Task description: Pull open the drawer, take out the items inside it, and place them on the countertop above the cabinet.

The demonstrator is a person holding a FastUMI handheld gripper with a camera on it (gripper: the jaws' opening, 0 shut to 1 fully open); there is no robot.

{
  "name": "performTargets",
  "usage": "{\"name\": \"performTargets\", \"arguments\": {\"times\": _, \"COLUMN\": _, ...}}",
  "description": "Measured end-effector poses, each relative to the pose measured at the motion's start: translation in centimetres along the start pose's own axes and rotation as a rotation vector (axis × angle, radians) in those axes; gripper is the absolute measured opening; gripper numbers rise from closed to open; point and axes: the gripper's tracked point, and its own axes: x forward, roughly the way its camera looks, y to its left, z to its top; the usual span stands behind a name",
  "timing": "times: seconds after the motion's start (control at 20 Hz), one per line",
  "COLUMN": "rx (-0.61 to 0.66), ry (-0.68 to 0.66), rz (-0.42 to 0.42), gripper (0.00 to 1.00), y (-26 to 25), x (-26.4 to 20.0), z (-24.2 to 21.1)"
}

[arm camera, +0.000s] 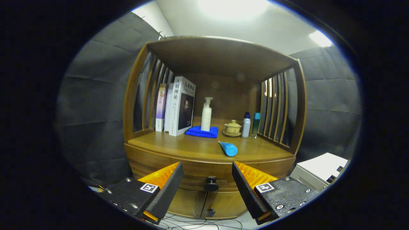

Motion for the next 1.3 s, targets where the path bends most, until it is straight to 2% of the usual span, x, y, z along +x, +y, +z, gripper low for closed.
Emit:
{"name": "performTargets", "arguments": {"times": 0.25, "rx": 0.066, "ry": -0.080, "rz": -0.020, "gripper": 0.95, "y": -0.7, "x": -4.7, "z": 2.2}}
{"name": "performTargets", "arguments": {"times": 0.5, "rx": 0.064, "ry": -0.111, "rz": -0.024, "gripper": 0.95, "y": -0.8, "x": -7.9, "z": 2.0}}
{"name": "performTargets", "arguments": {"times": 1.3, "rx": 0.027, "ry": -0.078, "rz": 0.012, "gripper": 0.95, "y": 1.8, "x": -8.3, "z": -1.6}}
